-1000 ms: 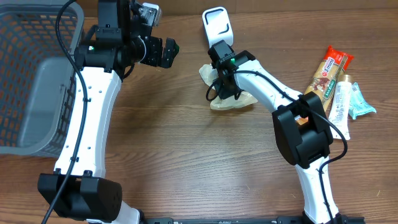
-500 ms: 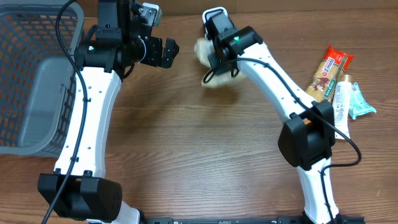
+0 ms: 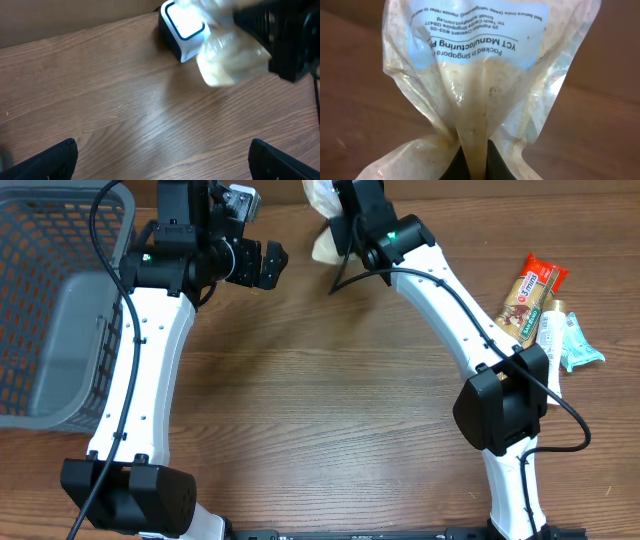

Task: Scan the item barcode
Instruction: 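Hold the rice pouch label against the scanner window with the right gripper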

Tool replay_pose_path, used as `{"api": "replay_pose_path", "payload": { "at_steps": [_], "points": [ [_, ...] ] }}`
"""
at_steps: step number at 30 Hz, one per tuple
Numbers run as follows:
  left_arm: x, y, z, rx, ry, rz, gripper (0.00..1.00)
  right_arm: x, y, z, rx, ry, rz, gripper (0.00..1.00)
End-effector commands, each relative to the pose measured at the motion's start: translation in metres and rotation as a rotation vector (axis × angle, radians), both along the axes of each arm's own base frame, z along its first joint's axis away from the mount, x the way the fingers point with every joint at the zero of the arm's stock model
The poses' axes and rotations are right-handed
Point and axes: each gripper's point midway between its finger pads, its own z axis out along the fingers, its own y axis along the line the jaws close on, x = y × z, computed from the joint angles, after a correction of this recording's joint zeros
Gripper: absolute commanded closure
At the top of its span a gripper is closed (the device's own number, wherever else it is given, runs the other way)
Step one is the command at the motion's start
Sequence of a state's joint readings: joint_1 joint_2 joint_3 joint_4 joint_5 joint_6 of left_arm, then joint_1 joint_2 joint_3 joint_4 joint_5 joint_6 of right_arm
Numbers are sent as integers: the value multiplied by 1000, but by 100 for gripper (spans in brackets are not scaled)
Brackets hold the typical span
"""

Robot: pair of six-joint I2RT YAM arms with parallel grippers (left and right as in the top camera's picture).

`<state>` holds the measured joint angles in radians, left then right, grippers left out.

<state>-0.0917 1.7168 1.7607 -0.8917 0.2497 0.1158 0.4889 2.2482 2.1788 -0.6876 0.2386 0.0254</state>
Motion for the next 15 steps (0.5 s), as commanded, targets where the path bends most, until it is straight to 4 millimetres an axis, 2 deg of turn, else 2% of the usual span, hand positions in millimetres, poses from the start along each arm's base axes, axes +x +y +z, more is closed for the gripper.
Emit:
{"api": "replay_pose_path", "payload": {
  "at_steps": [1, 3, 7, 13, 15],
  "points": [
    [-2, -3, 11, 8, -32, -22, 0, 10, 5, -5, 39, -25, 11, 96],
    [-2, -3, 11, 8, -32, -22, 0, 15, 8, -15, 49, -26, 6, 96],
    [-2, -3, 11, 8, -32, -22, 0, 22, 11, -51, 29, 12, 4, 96],
    [-2, -3, 11, 8, -32, -22, 0, 23, 11, -76, 11, 47, 3, 96],
    [-2, -3, 11, 8, -32, -22, 0, 24, 9, -79, 9, 50, 0, 96]
  ]
}}
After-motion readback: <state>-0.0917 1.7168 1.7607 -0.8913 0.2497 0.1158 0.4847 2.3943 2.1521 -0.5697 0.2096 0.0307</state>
